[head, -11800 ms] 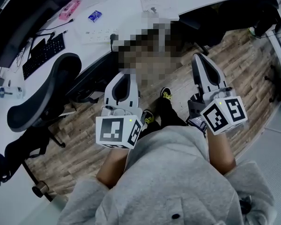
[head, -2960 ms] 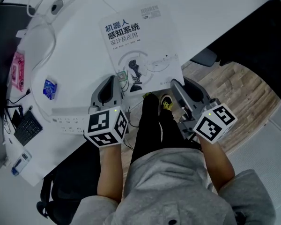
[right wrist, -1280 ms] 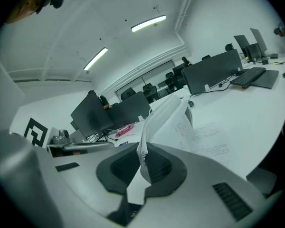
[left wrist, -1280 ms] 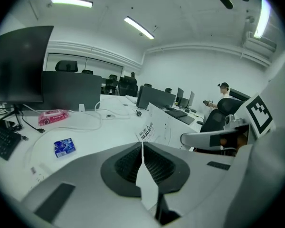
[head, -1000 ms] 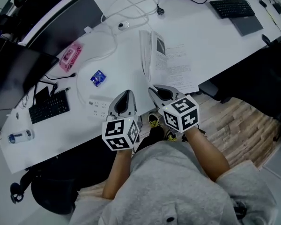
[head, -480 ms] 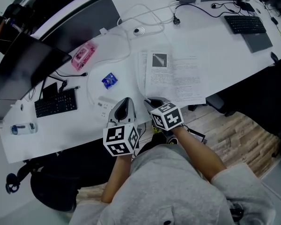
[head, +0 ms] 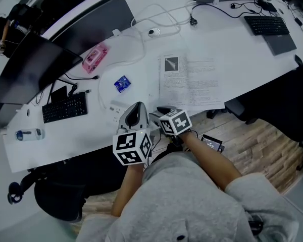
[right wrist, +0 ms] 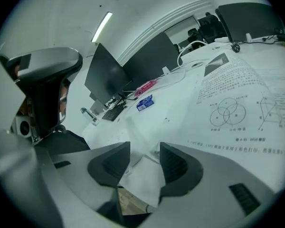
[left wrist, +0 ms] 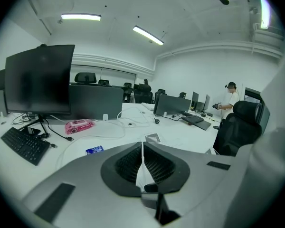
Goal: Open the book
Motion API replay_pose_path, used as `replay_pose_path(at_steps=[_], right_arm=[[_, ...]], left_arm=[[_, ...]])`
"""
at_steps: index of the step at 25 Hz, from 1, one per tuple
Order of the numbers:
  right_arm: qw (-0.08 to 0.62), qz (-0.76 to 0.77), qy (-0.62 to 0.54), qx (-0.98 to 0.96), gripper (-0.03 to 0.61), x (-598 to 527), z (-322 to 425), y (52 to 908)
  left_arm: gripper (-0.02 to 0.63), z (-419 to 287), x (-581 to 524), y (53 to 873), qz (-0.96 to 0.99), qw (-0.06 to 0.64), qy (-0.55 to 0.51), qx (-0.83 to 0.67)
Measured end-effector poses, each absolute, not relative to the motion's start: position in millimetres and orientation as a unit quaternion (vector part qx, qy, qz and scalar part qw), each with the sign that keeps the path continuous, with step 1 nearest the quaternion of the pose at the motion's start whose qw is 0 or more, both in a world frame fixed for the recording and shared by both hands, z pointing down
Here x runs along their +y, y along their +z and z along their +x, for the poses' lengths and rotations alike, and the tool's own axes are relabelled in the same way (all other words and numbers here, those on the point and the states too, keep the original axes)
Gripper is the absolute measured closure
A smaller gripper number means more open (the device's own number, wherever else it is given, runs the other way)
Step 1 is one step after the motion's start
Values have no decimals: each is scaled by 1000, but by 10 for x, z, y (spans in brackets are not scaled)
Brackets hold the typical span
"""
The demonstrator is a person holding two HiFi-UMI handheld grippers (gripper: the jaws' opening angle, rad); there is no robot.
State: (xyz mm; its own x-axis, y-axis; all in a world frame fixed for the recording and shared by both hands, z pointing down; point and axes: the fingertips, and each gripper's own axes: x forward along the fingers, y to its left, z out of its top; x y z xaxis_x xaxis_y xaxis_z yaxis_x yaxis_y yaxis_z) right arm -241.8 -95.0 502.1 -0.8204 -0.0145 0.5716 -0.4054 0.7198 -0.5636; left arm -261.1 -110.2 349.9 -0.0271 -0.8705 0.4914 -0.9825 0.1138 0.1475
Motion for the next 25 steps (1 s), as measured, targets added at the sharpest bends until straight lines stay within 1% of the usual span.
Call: replay_pose_path(at_steps=[3, 7, 12, 14, 18, 19, 21, 25], right_arm=[[264, 112, 353, -891, 391, -882, -2345, 4943], [254, 115, 316, -907, 392, -842, -2154, 4727], [211, 149, 256, -931, 393, -1010, -1701, 4230], [193, 165, 237, -938, 396, -1090, -1410, 3996], [175, 211, 219, -936, 504, -1182, -602, 3708], [174, 227, 216, -934, 514, -1176, -359, 3668], [182, 253, 202, -928, 528, -1124, 134, 3590], [214, 304, 151, -916, 529, -956, 1050, 3366]], left_arm=[[600, -2585, -1062, 3486, 656, 235, 115, -708], [601, -2505, -1010, 3465, 662, 227, 115, -705], [601, -2416, -974, 3382, 673, 201, 117, -702], [601, -2338, -962, 3338, 681, 188, 121, -698], [601, -2148, -945, 3278, 697, 168, 120, -687], [601, -2094, -935, 3266, 702, 166, 120, -682], [601, -1978, -899, 3239, 710, 161, 119, -675], [601, -1729, -759, 3168, 722, 156, 115, -664]])
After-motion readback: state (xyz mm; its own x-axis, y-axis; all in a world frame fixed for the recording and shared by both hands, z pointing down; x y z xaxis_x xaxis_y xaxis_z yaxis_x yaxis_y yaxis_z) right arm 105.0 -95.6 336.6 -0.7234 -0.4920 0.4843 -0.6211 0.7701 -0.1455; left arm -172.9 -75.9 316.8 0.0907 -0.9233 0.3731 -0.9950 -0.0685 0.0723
